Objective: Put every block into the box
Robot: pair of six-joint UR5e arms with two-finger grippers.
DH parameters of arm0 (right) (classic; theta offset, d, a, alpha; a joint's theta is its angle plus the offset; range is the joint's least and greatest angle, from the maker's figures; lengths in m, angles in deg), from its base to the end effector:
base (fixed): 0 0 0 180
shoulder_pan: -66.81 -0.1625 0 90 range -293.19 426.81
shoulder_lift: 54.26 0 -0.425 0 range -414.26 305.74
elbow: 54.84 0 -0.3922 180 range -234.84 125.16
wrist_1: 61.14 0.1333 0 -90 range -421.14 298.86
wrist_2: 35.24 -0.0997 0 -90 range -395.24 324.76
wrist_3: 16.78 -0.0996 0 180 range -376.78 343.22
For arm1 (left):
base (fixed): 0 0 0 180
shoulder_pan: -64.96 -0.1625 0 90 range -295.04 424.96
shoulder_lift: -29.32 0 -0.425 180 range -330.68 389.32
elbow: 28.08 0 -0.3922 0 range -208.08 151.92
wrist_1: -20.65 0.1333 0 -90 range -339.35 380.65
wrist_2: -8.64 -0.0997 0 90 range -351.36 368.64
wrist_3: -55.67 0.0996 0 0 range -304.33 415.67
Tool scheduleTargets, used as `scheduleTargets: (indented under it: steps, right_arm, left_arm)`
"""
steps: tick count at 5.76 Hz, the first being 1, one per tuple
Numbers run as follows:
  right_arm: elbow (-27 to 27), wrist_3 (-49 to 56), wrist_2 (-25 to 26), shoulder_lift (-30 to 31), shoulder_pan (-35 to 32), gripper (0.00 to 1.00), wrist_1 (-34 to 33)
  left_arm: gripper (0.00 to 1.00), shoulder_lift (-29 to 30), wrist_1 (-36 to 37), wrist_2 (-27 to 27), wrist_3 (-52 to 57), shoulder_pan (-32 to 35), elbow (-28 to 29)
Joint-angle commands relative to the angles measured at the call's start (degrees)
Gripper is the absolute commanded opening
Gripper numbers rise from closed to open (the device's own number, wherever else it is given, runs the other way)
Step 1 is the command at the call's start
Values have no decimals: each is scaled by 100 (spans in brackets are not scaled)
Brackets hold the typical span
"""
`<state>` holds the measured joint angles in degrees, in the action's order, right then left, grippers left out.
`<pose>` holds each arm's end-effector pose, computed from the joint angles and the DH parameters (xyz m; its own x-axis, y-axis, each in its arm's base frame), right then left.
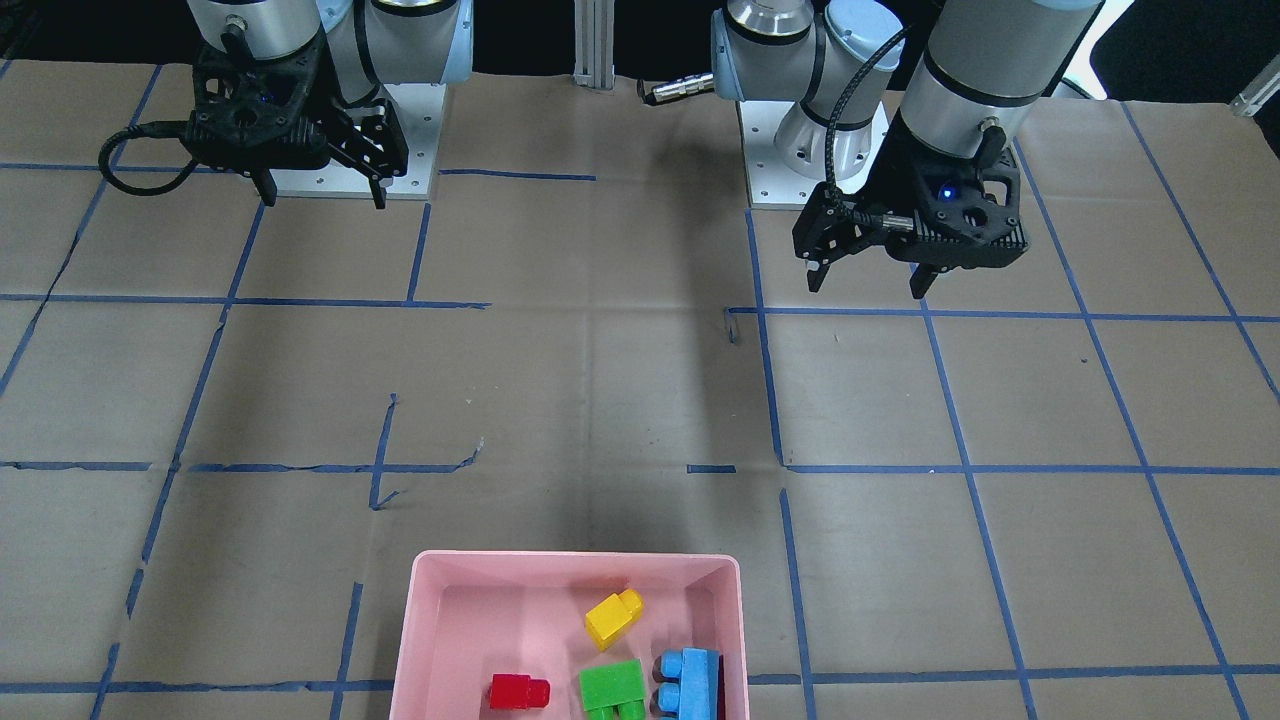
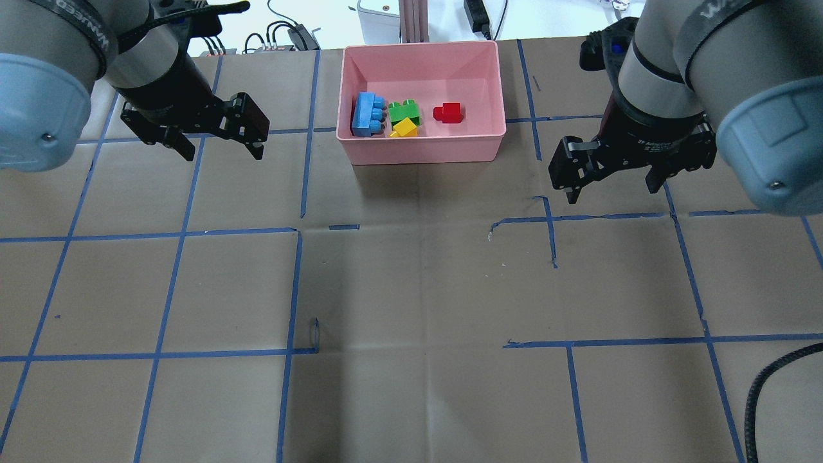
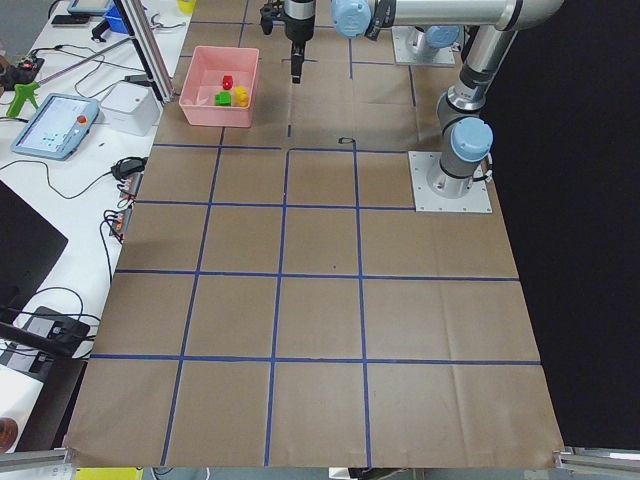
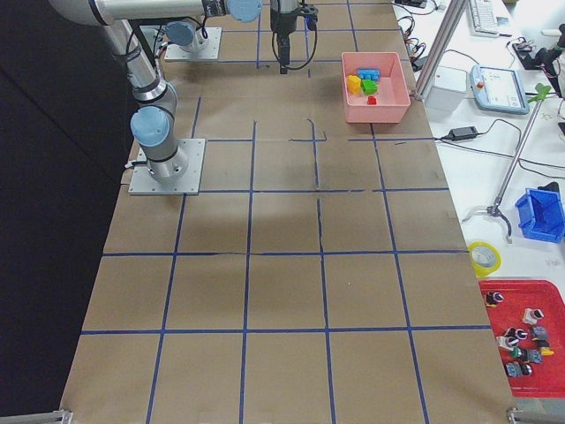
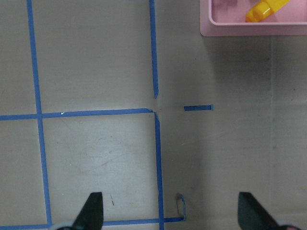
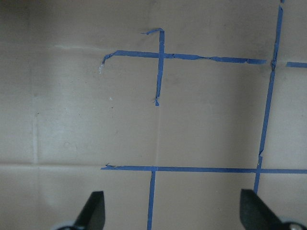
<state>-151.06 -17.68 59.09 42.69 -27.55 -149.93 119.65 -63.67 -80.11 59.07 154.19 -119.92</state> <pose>0.1588 -0.4288 0.4892 -0.9953 -0.0608 0.0756 -0.0604 0.9981 0.0072 -0.1287 -0.5018 0.4794 -0.9987 0.0471 0.0181 0.0459 0.9970 -0.0624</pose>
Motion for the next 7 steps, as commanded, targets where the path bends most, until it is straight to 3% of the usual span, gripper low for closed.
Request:
scheduleTargets:
  steps: [1,7]
  right_arm:
    - [-11,-42,-11,8,-3,100,-6]
    - [-774,-51,-29,394,-3,100,-129]
  left_arm:
    - [99,81,29,8,12,-2,60]
    - [99,116,65,16,20,-2,60]
